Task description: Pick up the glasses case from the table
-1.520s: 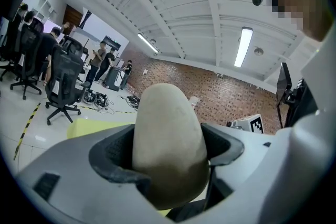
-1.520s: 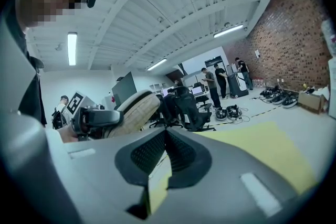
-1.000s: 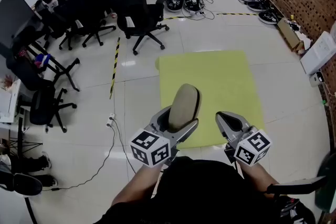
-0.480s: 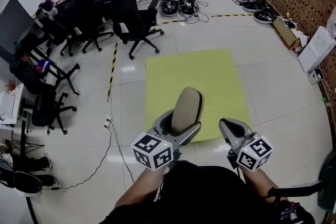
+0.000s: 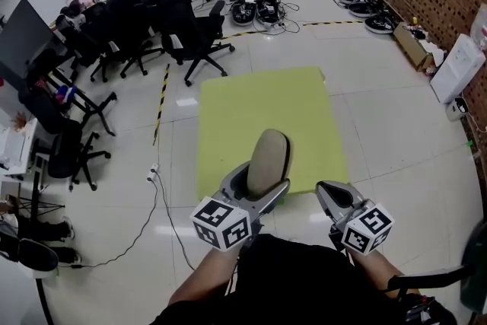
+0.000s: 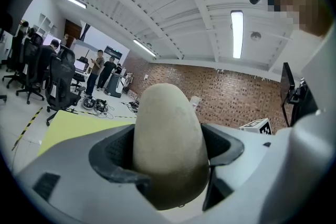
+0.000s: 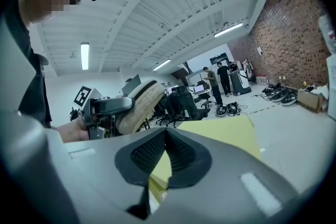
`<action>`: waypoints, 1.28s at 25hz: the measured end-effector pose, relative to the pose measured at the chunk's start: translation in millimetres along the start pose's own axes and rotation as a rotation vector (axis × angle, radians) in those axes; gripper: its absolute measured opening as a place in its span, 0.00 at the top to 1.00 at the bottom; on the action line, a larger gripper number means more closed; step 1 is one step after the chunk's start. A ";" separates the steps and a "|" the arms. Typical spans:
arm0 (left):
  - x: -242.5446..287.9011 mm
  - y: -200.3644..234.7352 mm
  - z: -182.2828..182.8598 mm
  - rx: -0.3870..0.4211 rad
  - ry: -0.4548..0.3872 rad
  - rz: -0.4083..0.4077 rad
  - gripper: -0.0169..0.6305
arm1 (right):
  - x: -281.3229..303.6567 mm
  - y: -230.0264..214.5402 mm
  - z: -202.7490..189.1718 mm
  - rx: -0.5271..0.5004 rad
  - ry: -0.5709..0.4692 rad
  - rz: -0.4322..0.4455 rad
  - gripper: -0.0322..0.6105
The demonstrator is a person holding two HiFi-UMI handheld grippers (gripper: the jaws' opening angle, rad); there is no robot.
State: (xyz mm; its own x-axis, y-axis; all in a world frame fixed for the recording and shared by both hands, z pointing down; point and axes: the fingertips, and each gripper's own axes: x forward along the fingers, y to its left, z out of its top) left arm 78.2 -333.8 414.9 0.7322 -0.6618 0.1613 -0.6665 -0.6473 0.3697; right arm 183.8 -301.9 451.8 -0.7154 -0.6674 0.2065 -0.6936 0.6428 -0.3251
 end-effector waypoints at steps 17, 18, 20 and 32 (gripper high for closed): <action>-38.1 -19.4 8.8 0.056 -0.006 0.089 0.37 | 6.3 34.1 10.8 -0.006 -0.054 0.119 0.95; -40.7 -17.8 10.4 0.053 -0.009 0.088 0.37 | 8.0 36.6 12.7 -0.011 -0.061 0.117 0.95; -46.1 -14.1 12.7 0.044 -0.013 0.084 0.37 | 11.7 42.4 15.3 -0.011 -0.072 0.115 0.95; -115.8 24.8 22.5 0.035 -0.018 0.071 0.37 | 44.5 107.5 14.4 0.038 -0.111 0.087 0.95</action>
State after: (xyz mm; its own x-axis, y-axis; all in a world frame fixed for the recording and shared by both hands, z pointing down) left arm -26.3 -281.7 384.7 0.6802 -0.7132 0.1696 -0.7217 -0.6110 0.3252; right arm 78.6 -267.9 412.8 -0.7576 -0.6486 0.0738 -0.6241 0.6866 -0.3730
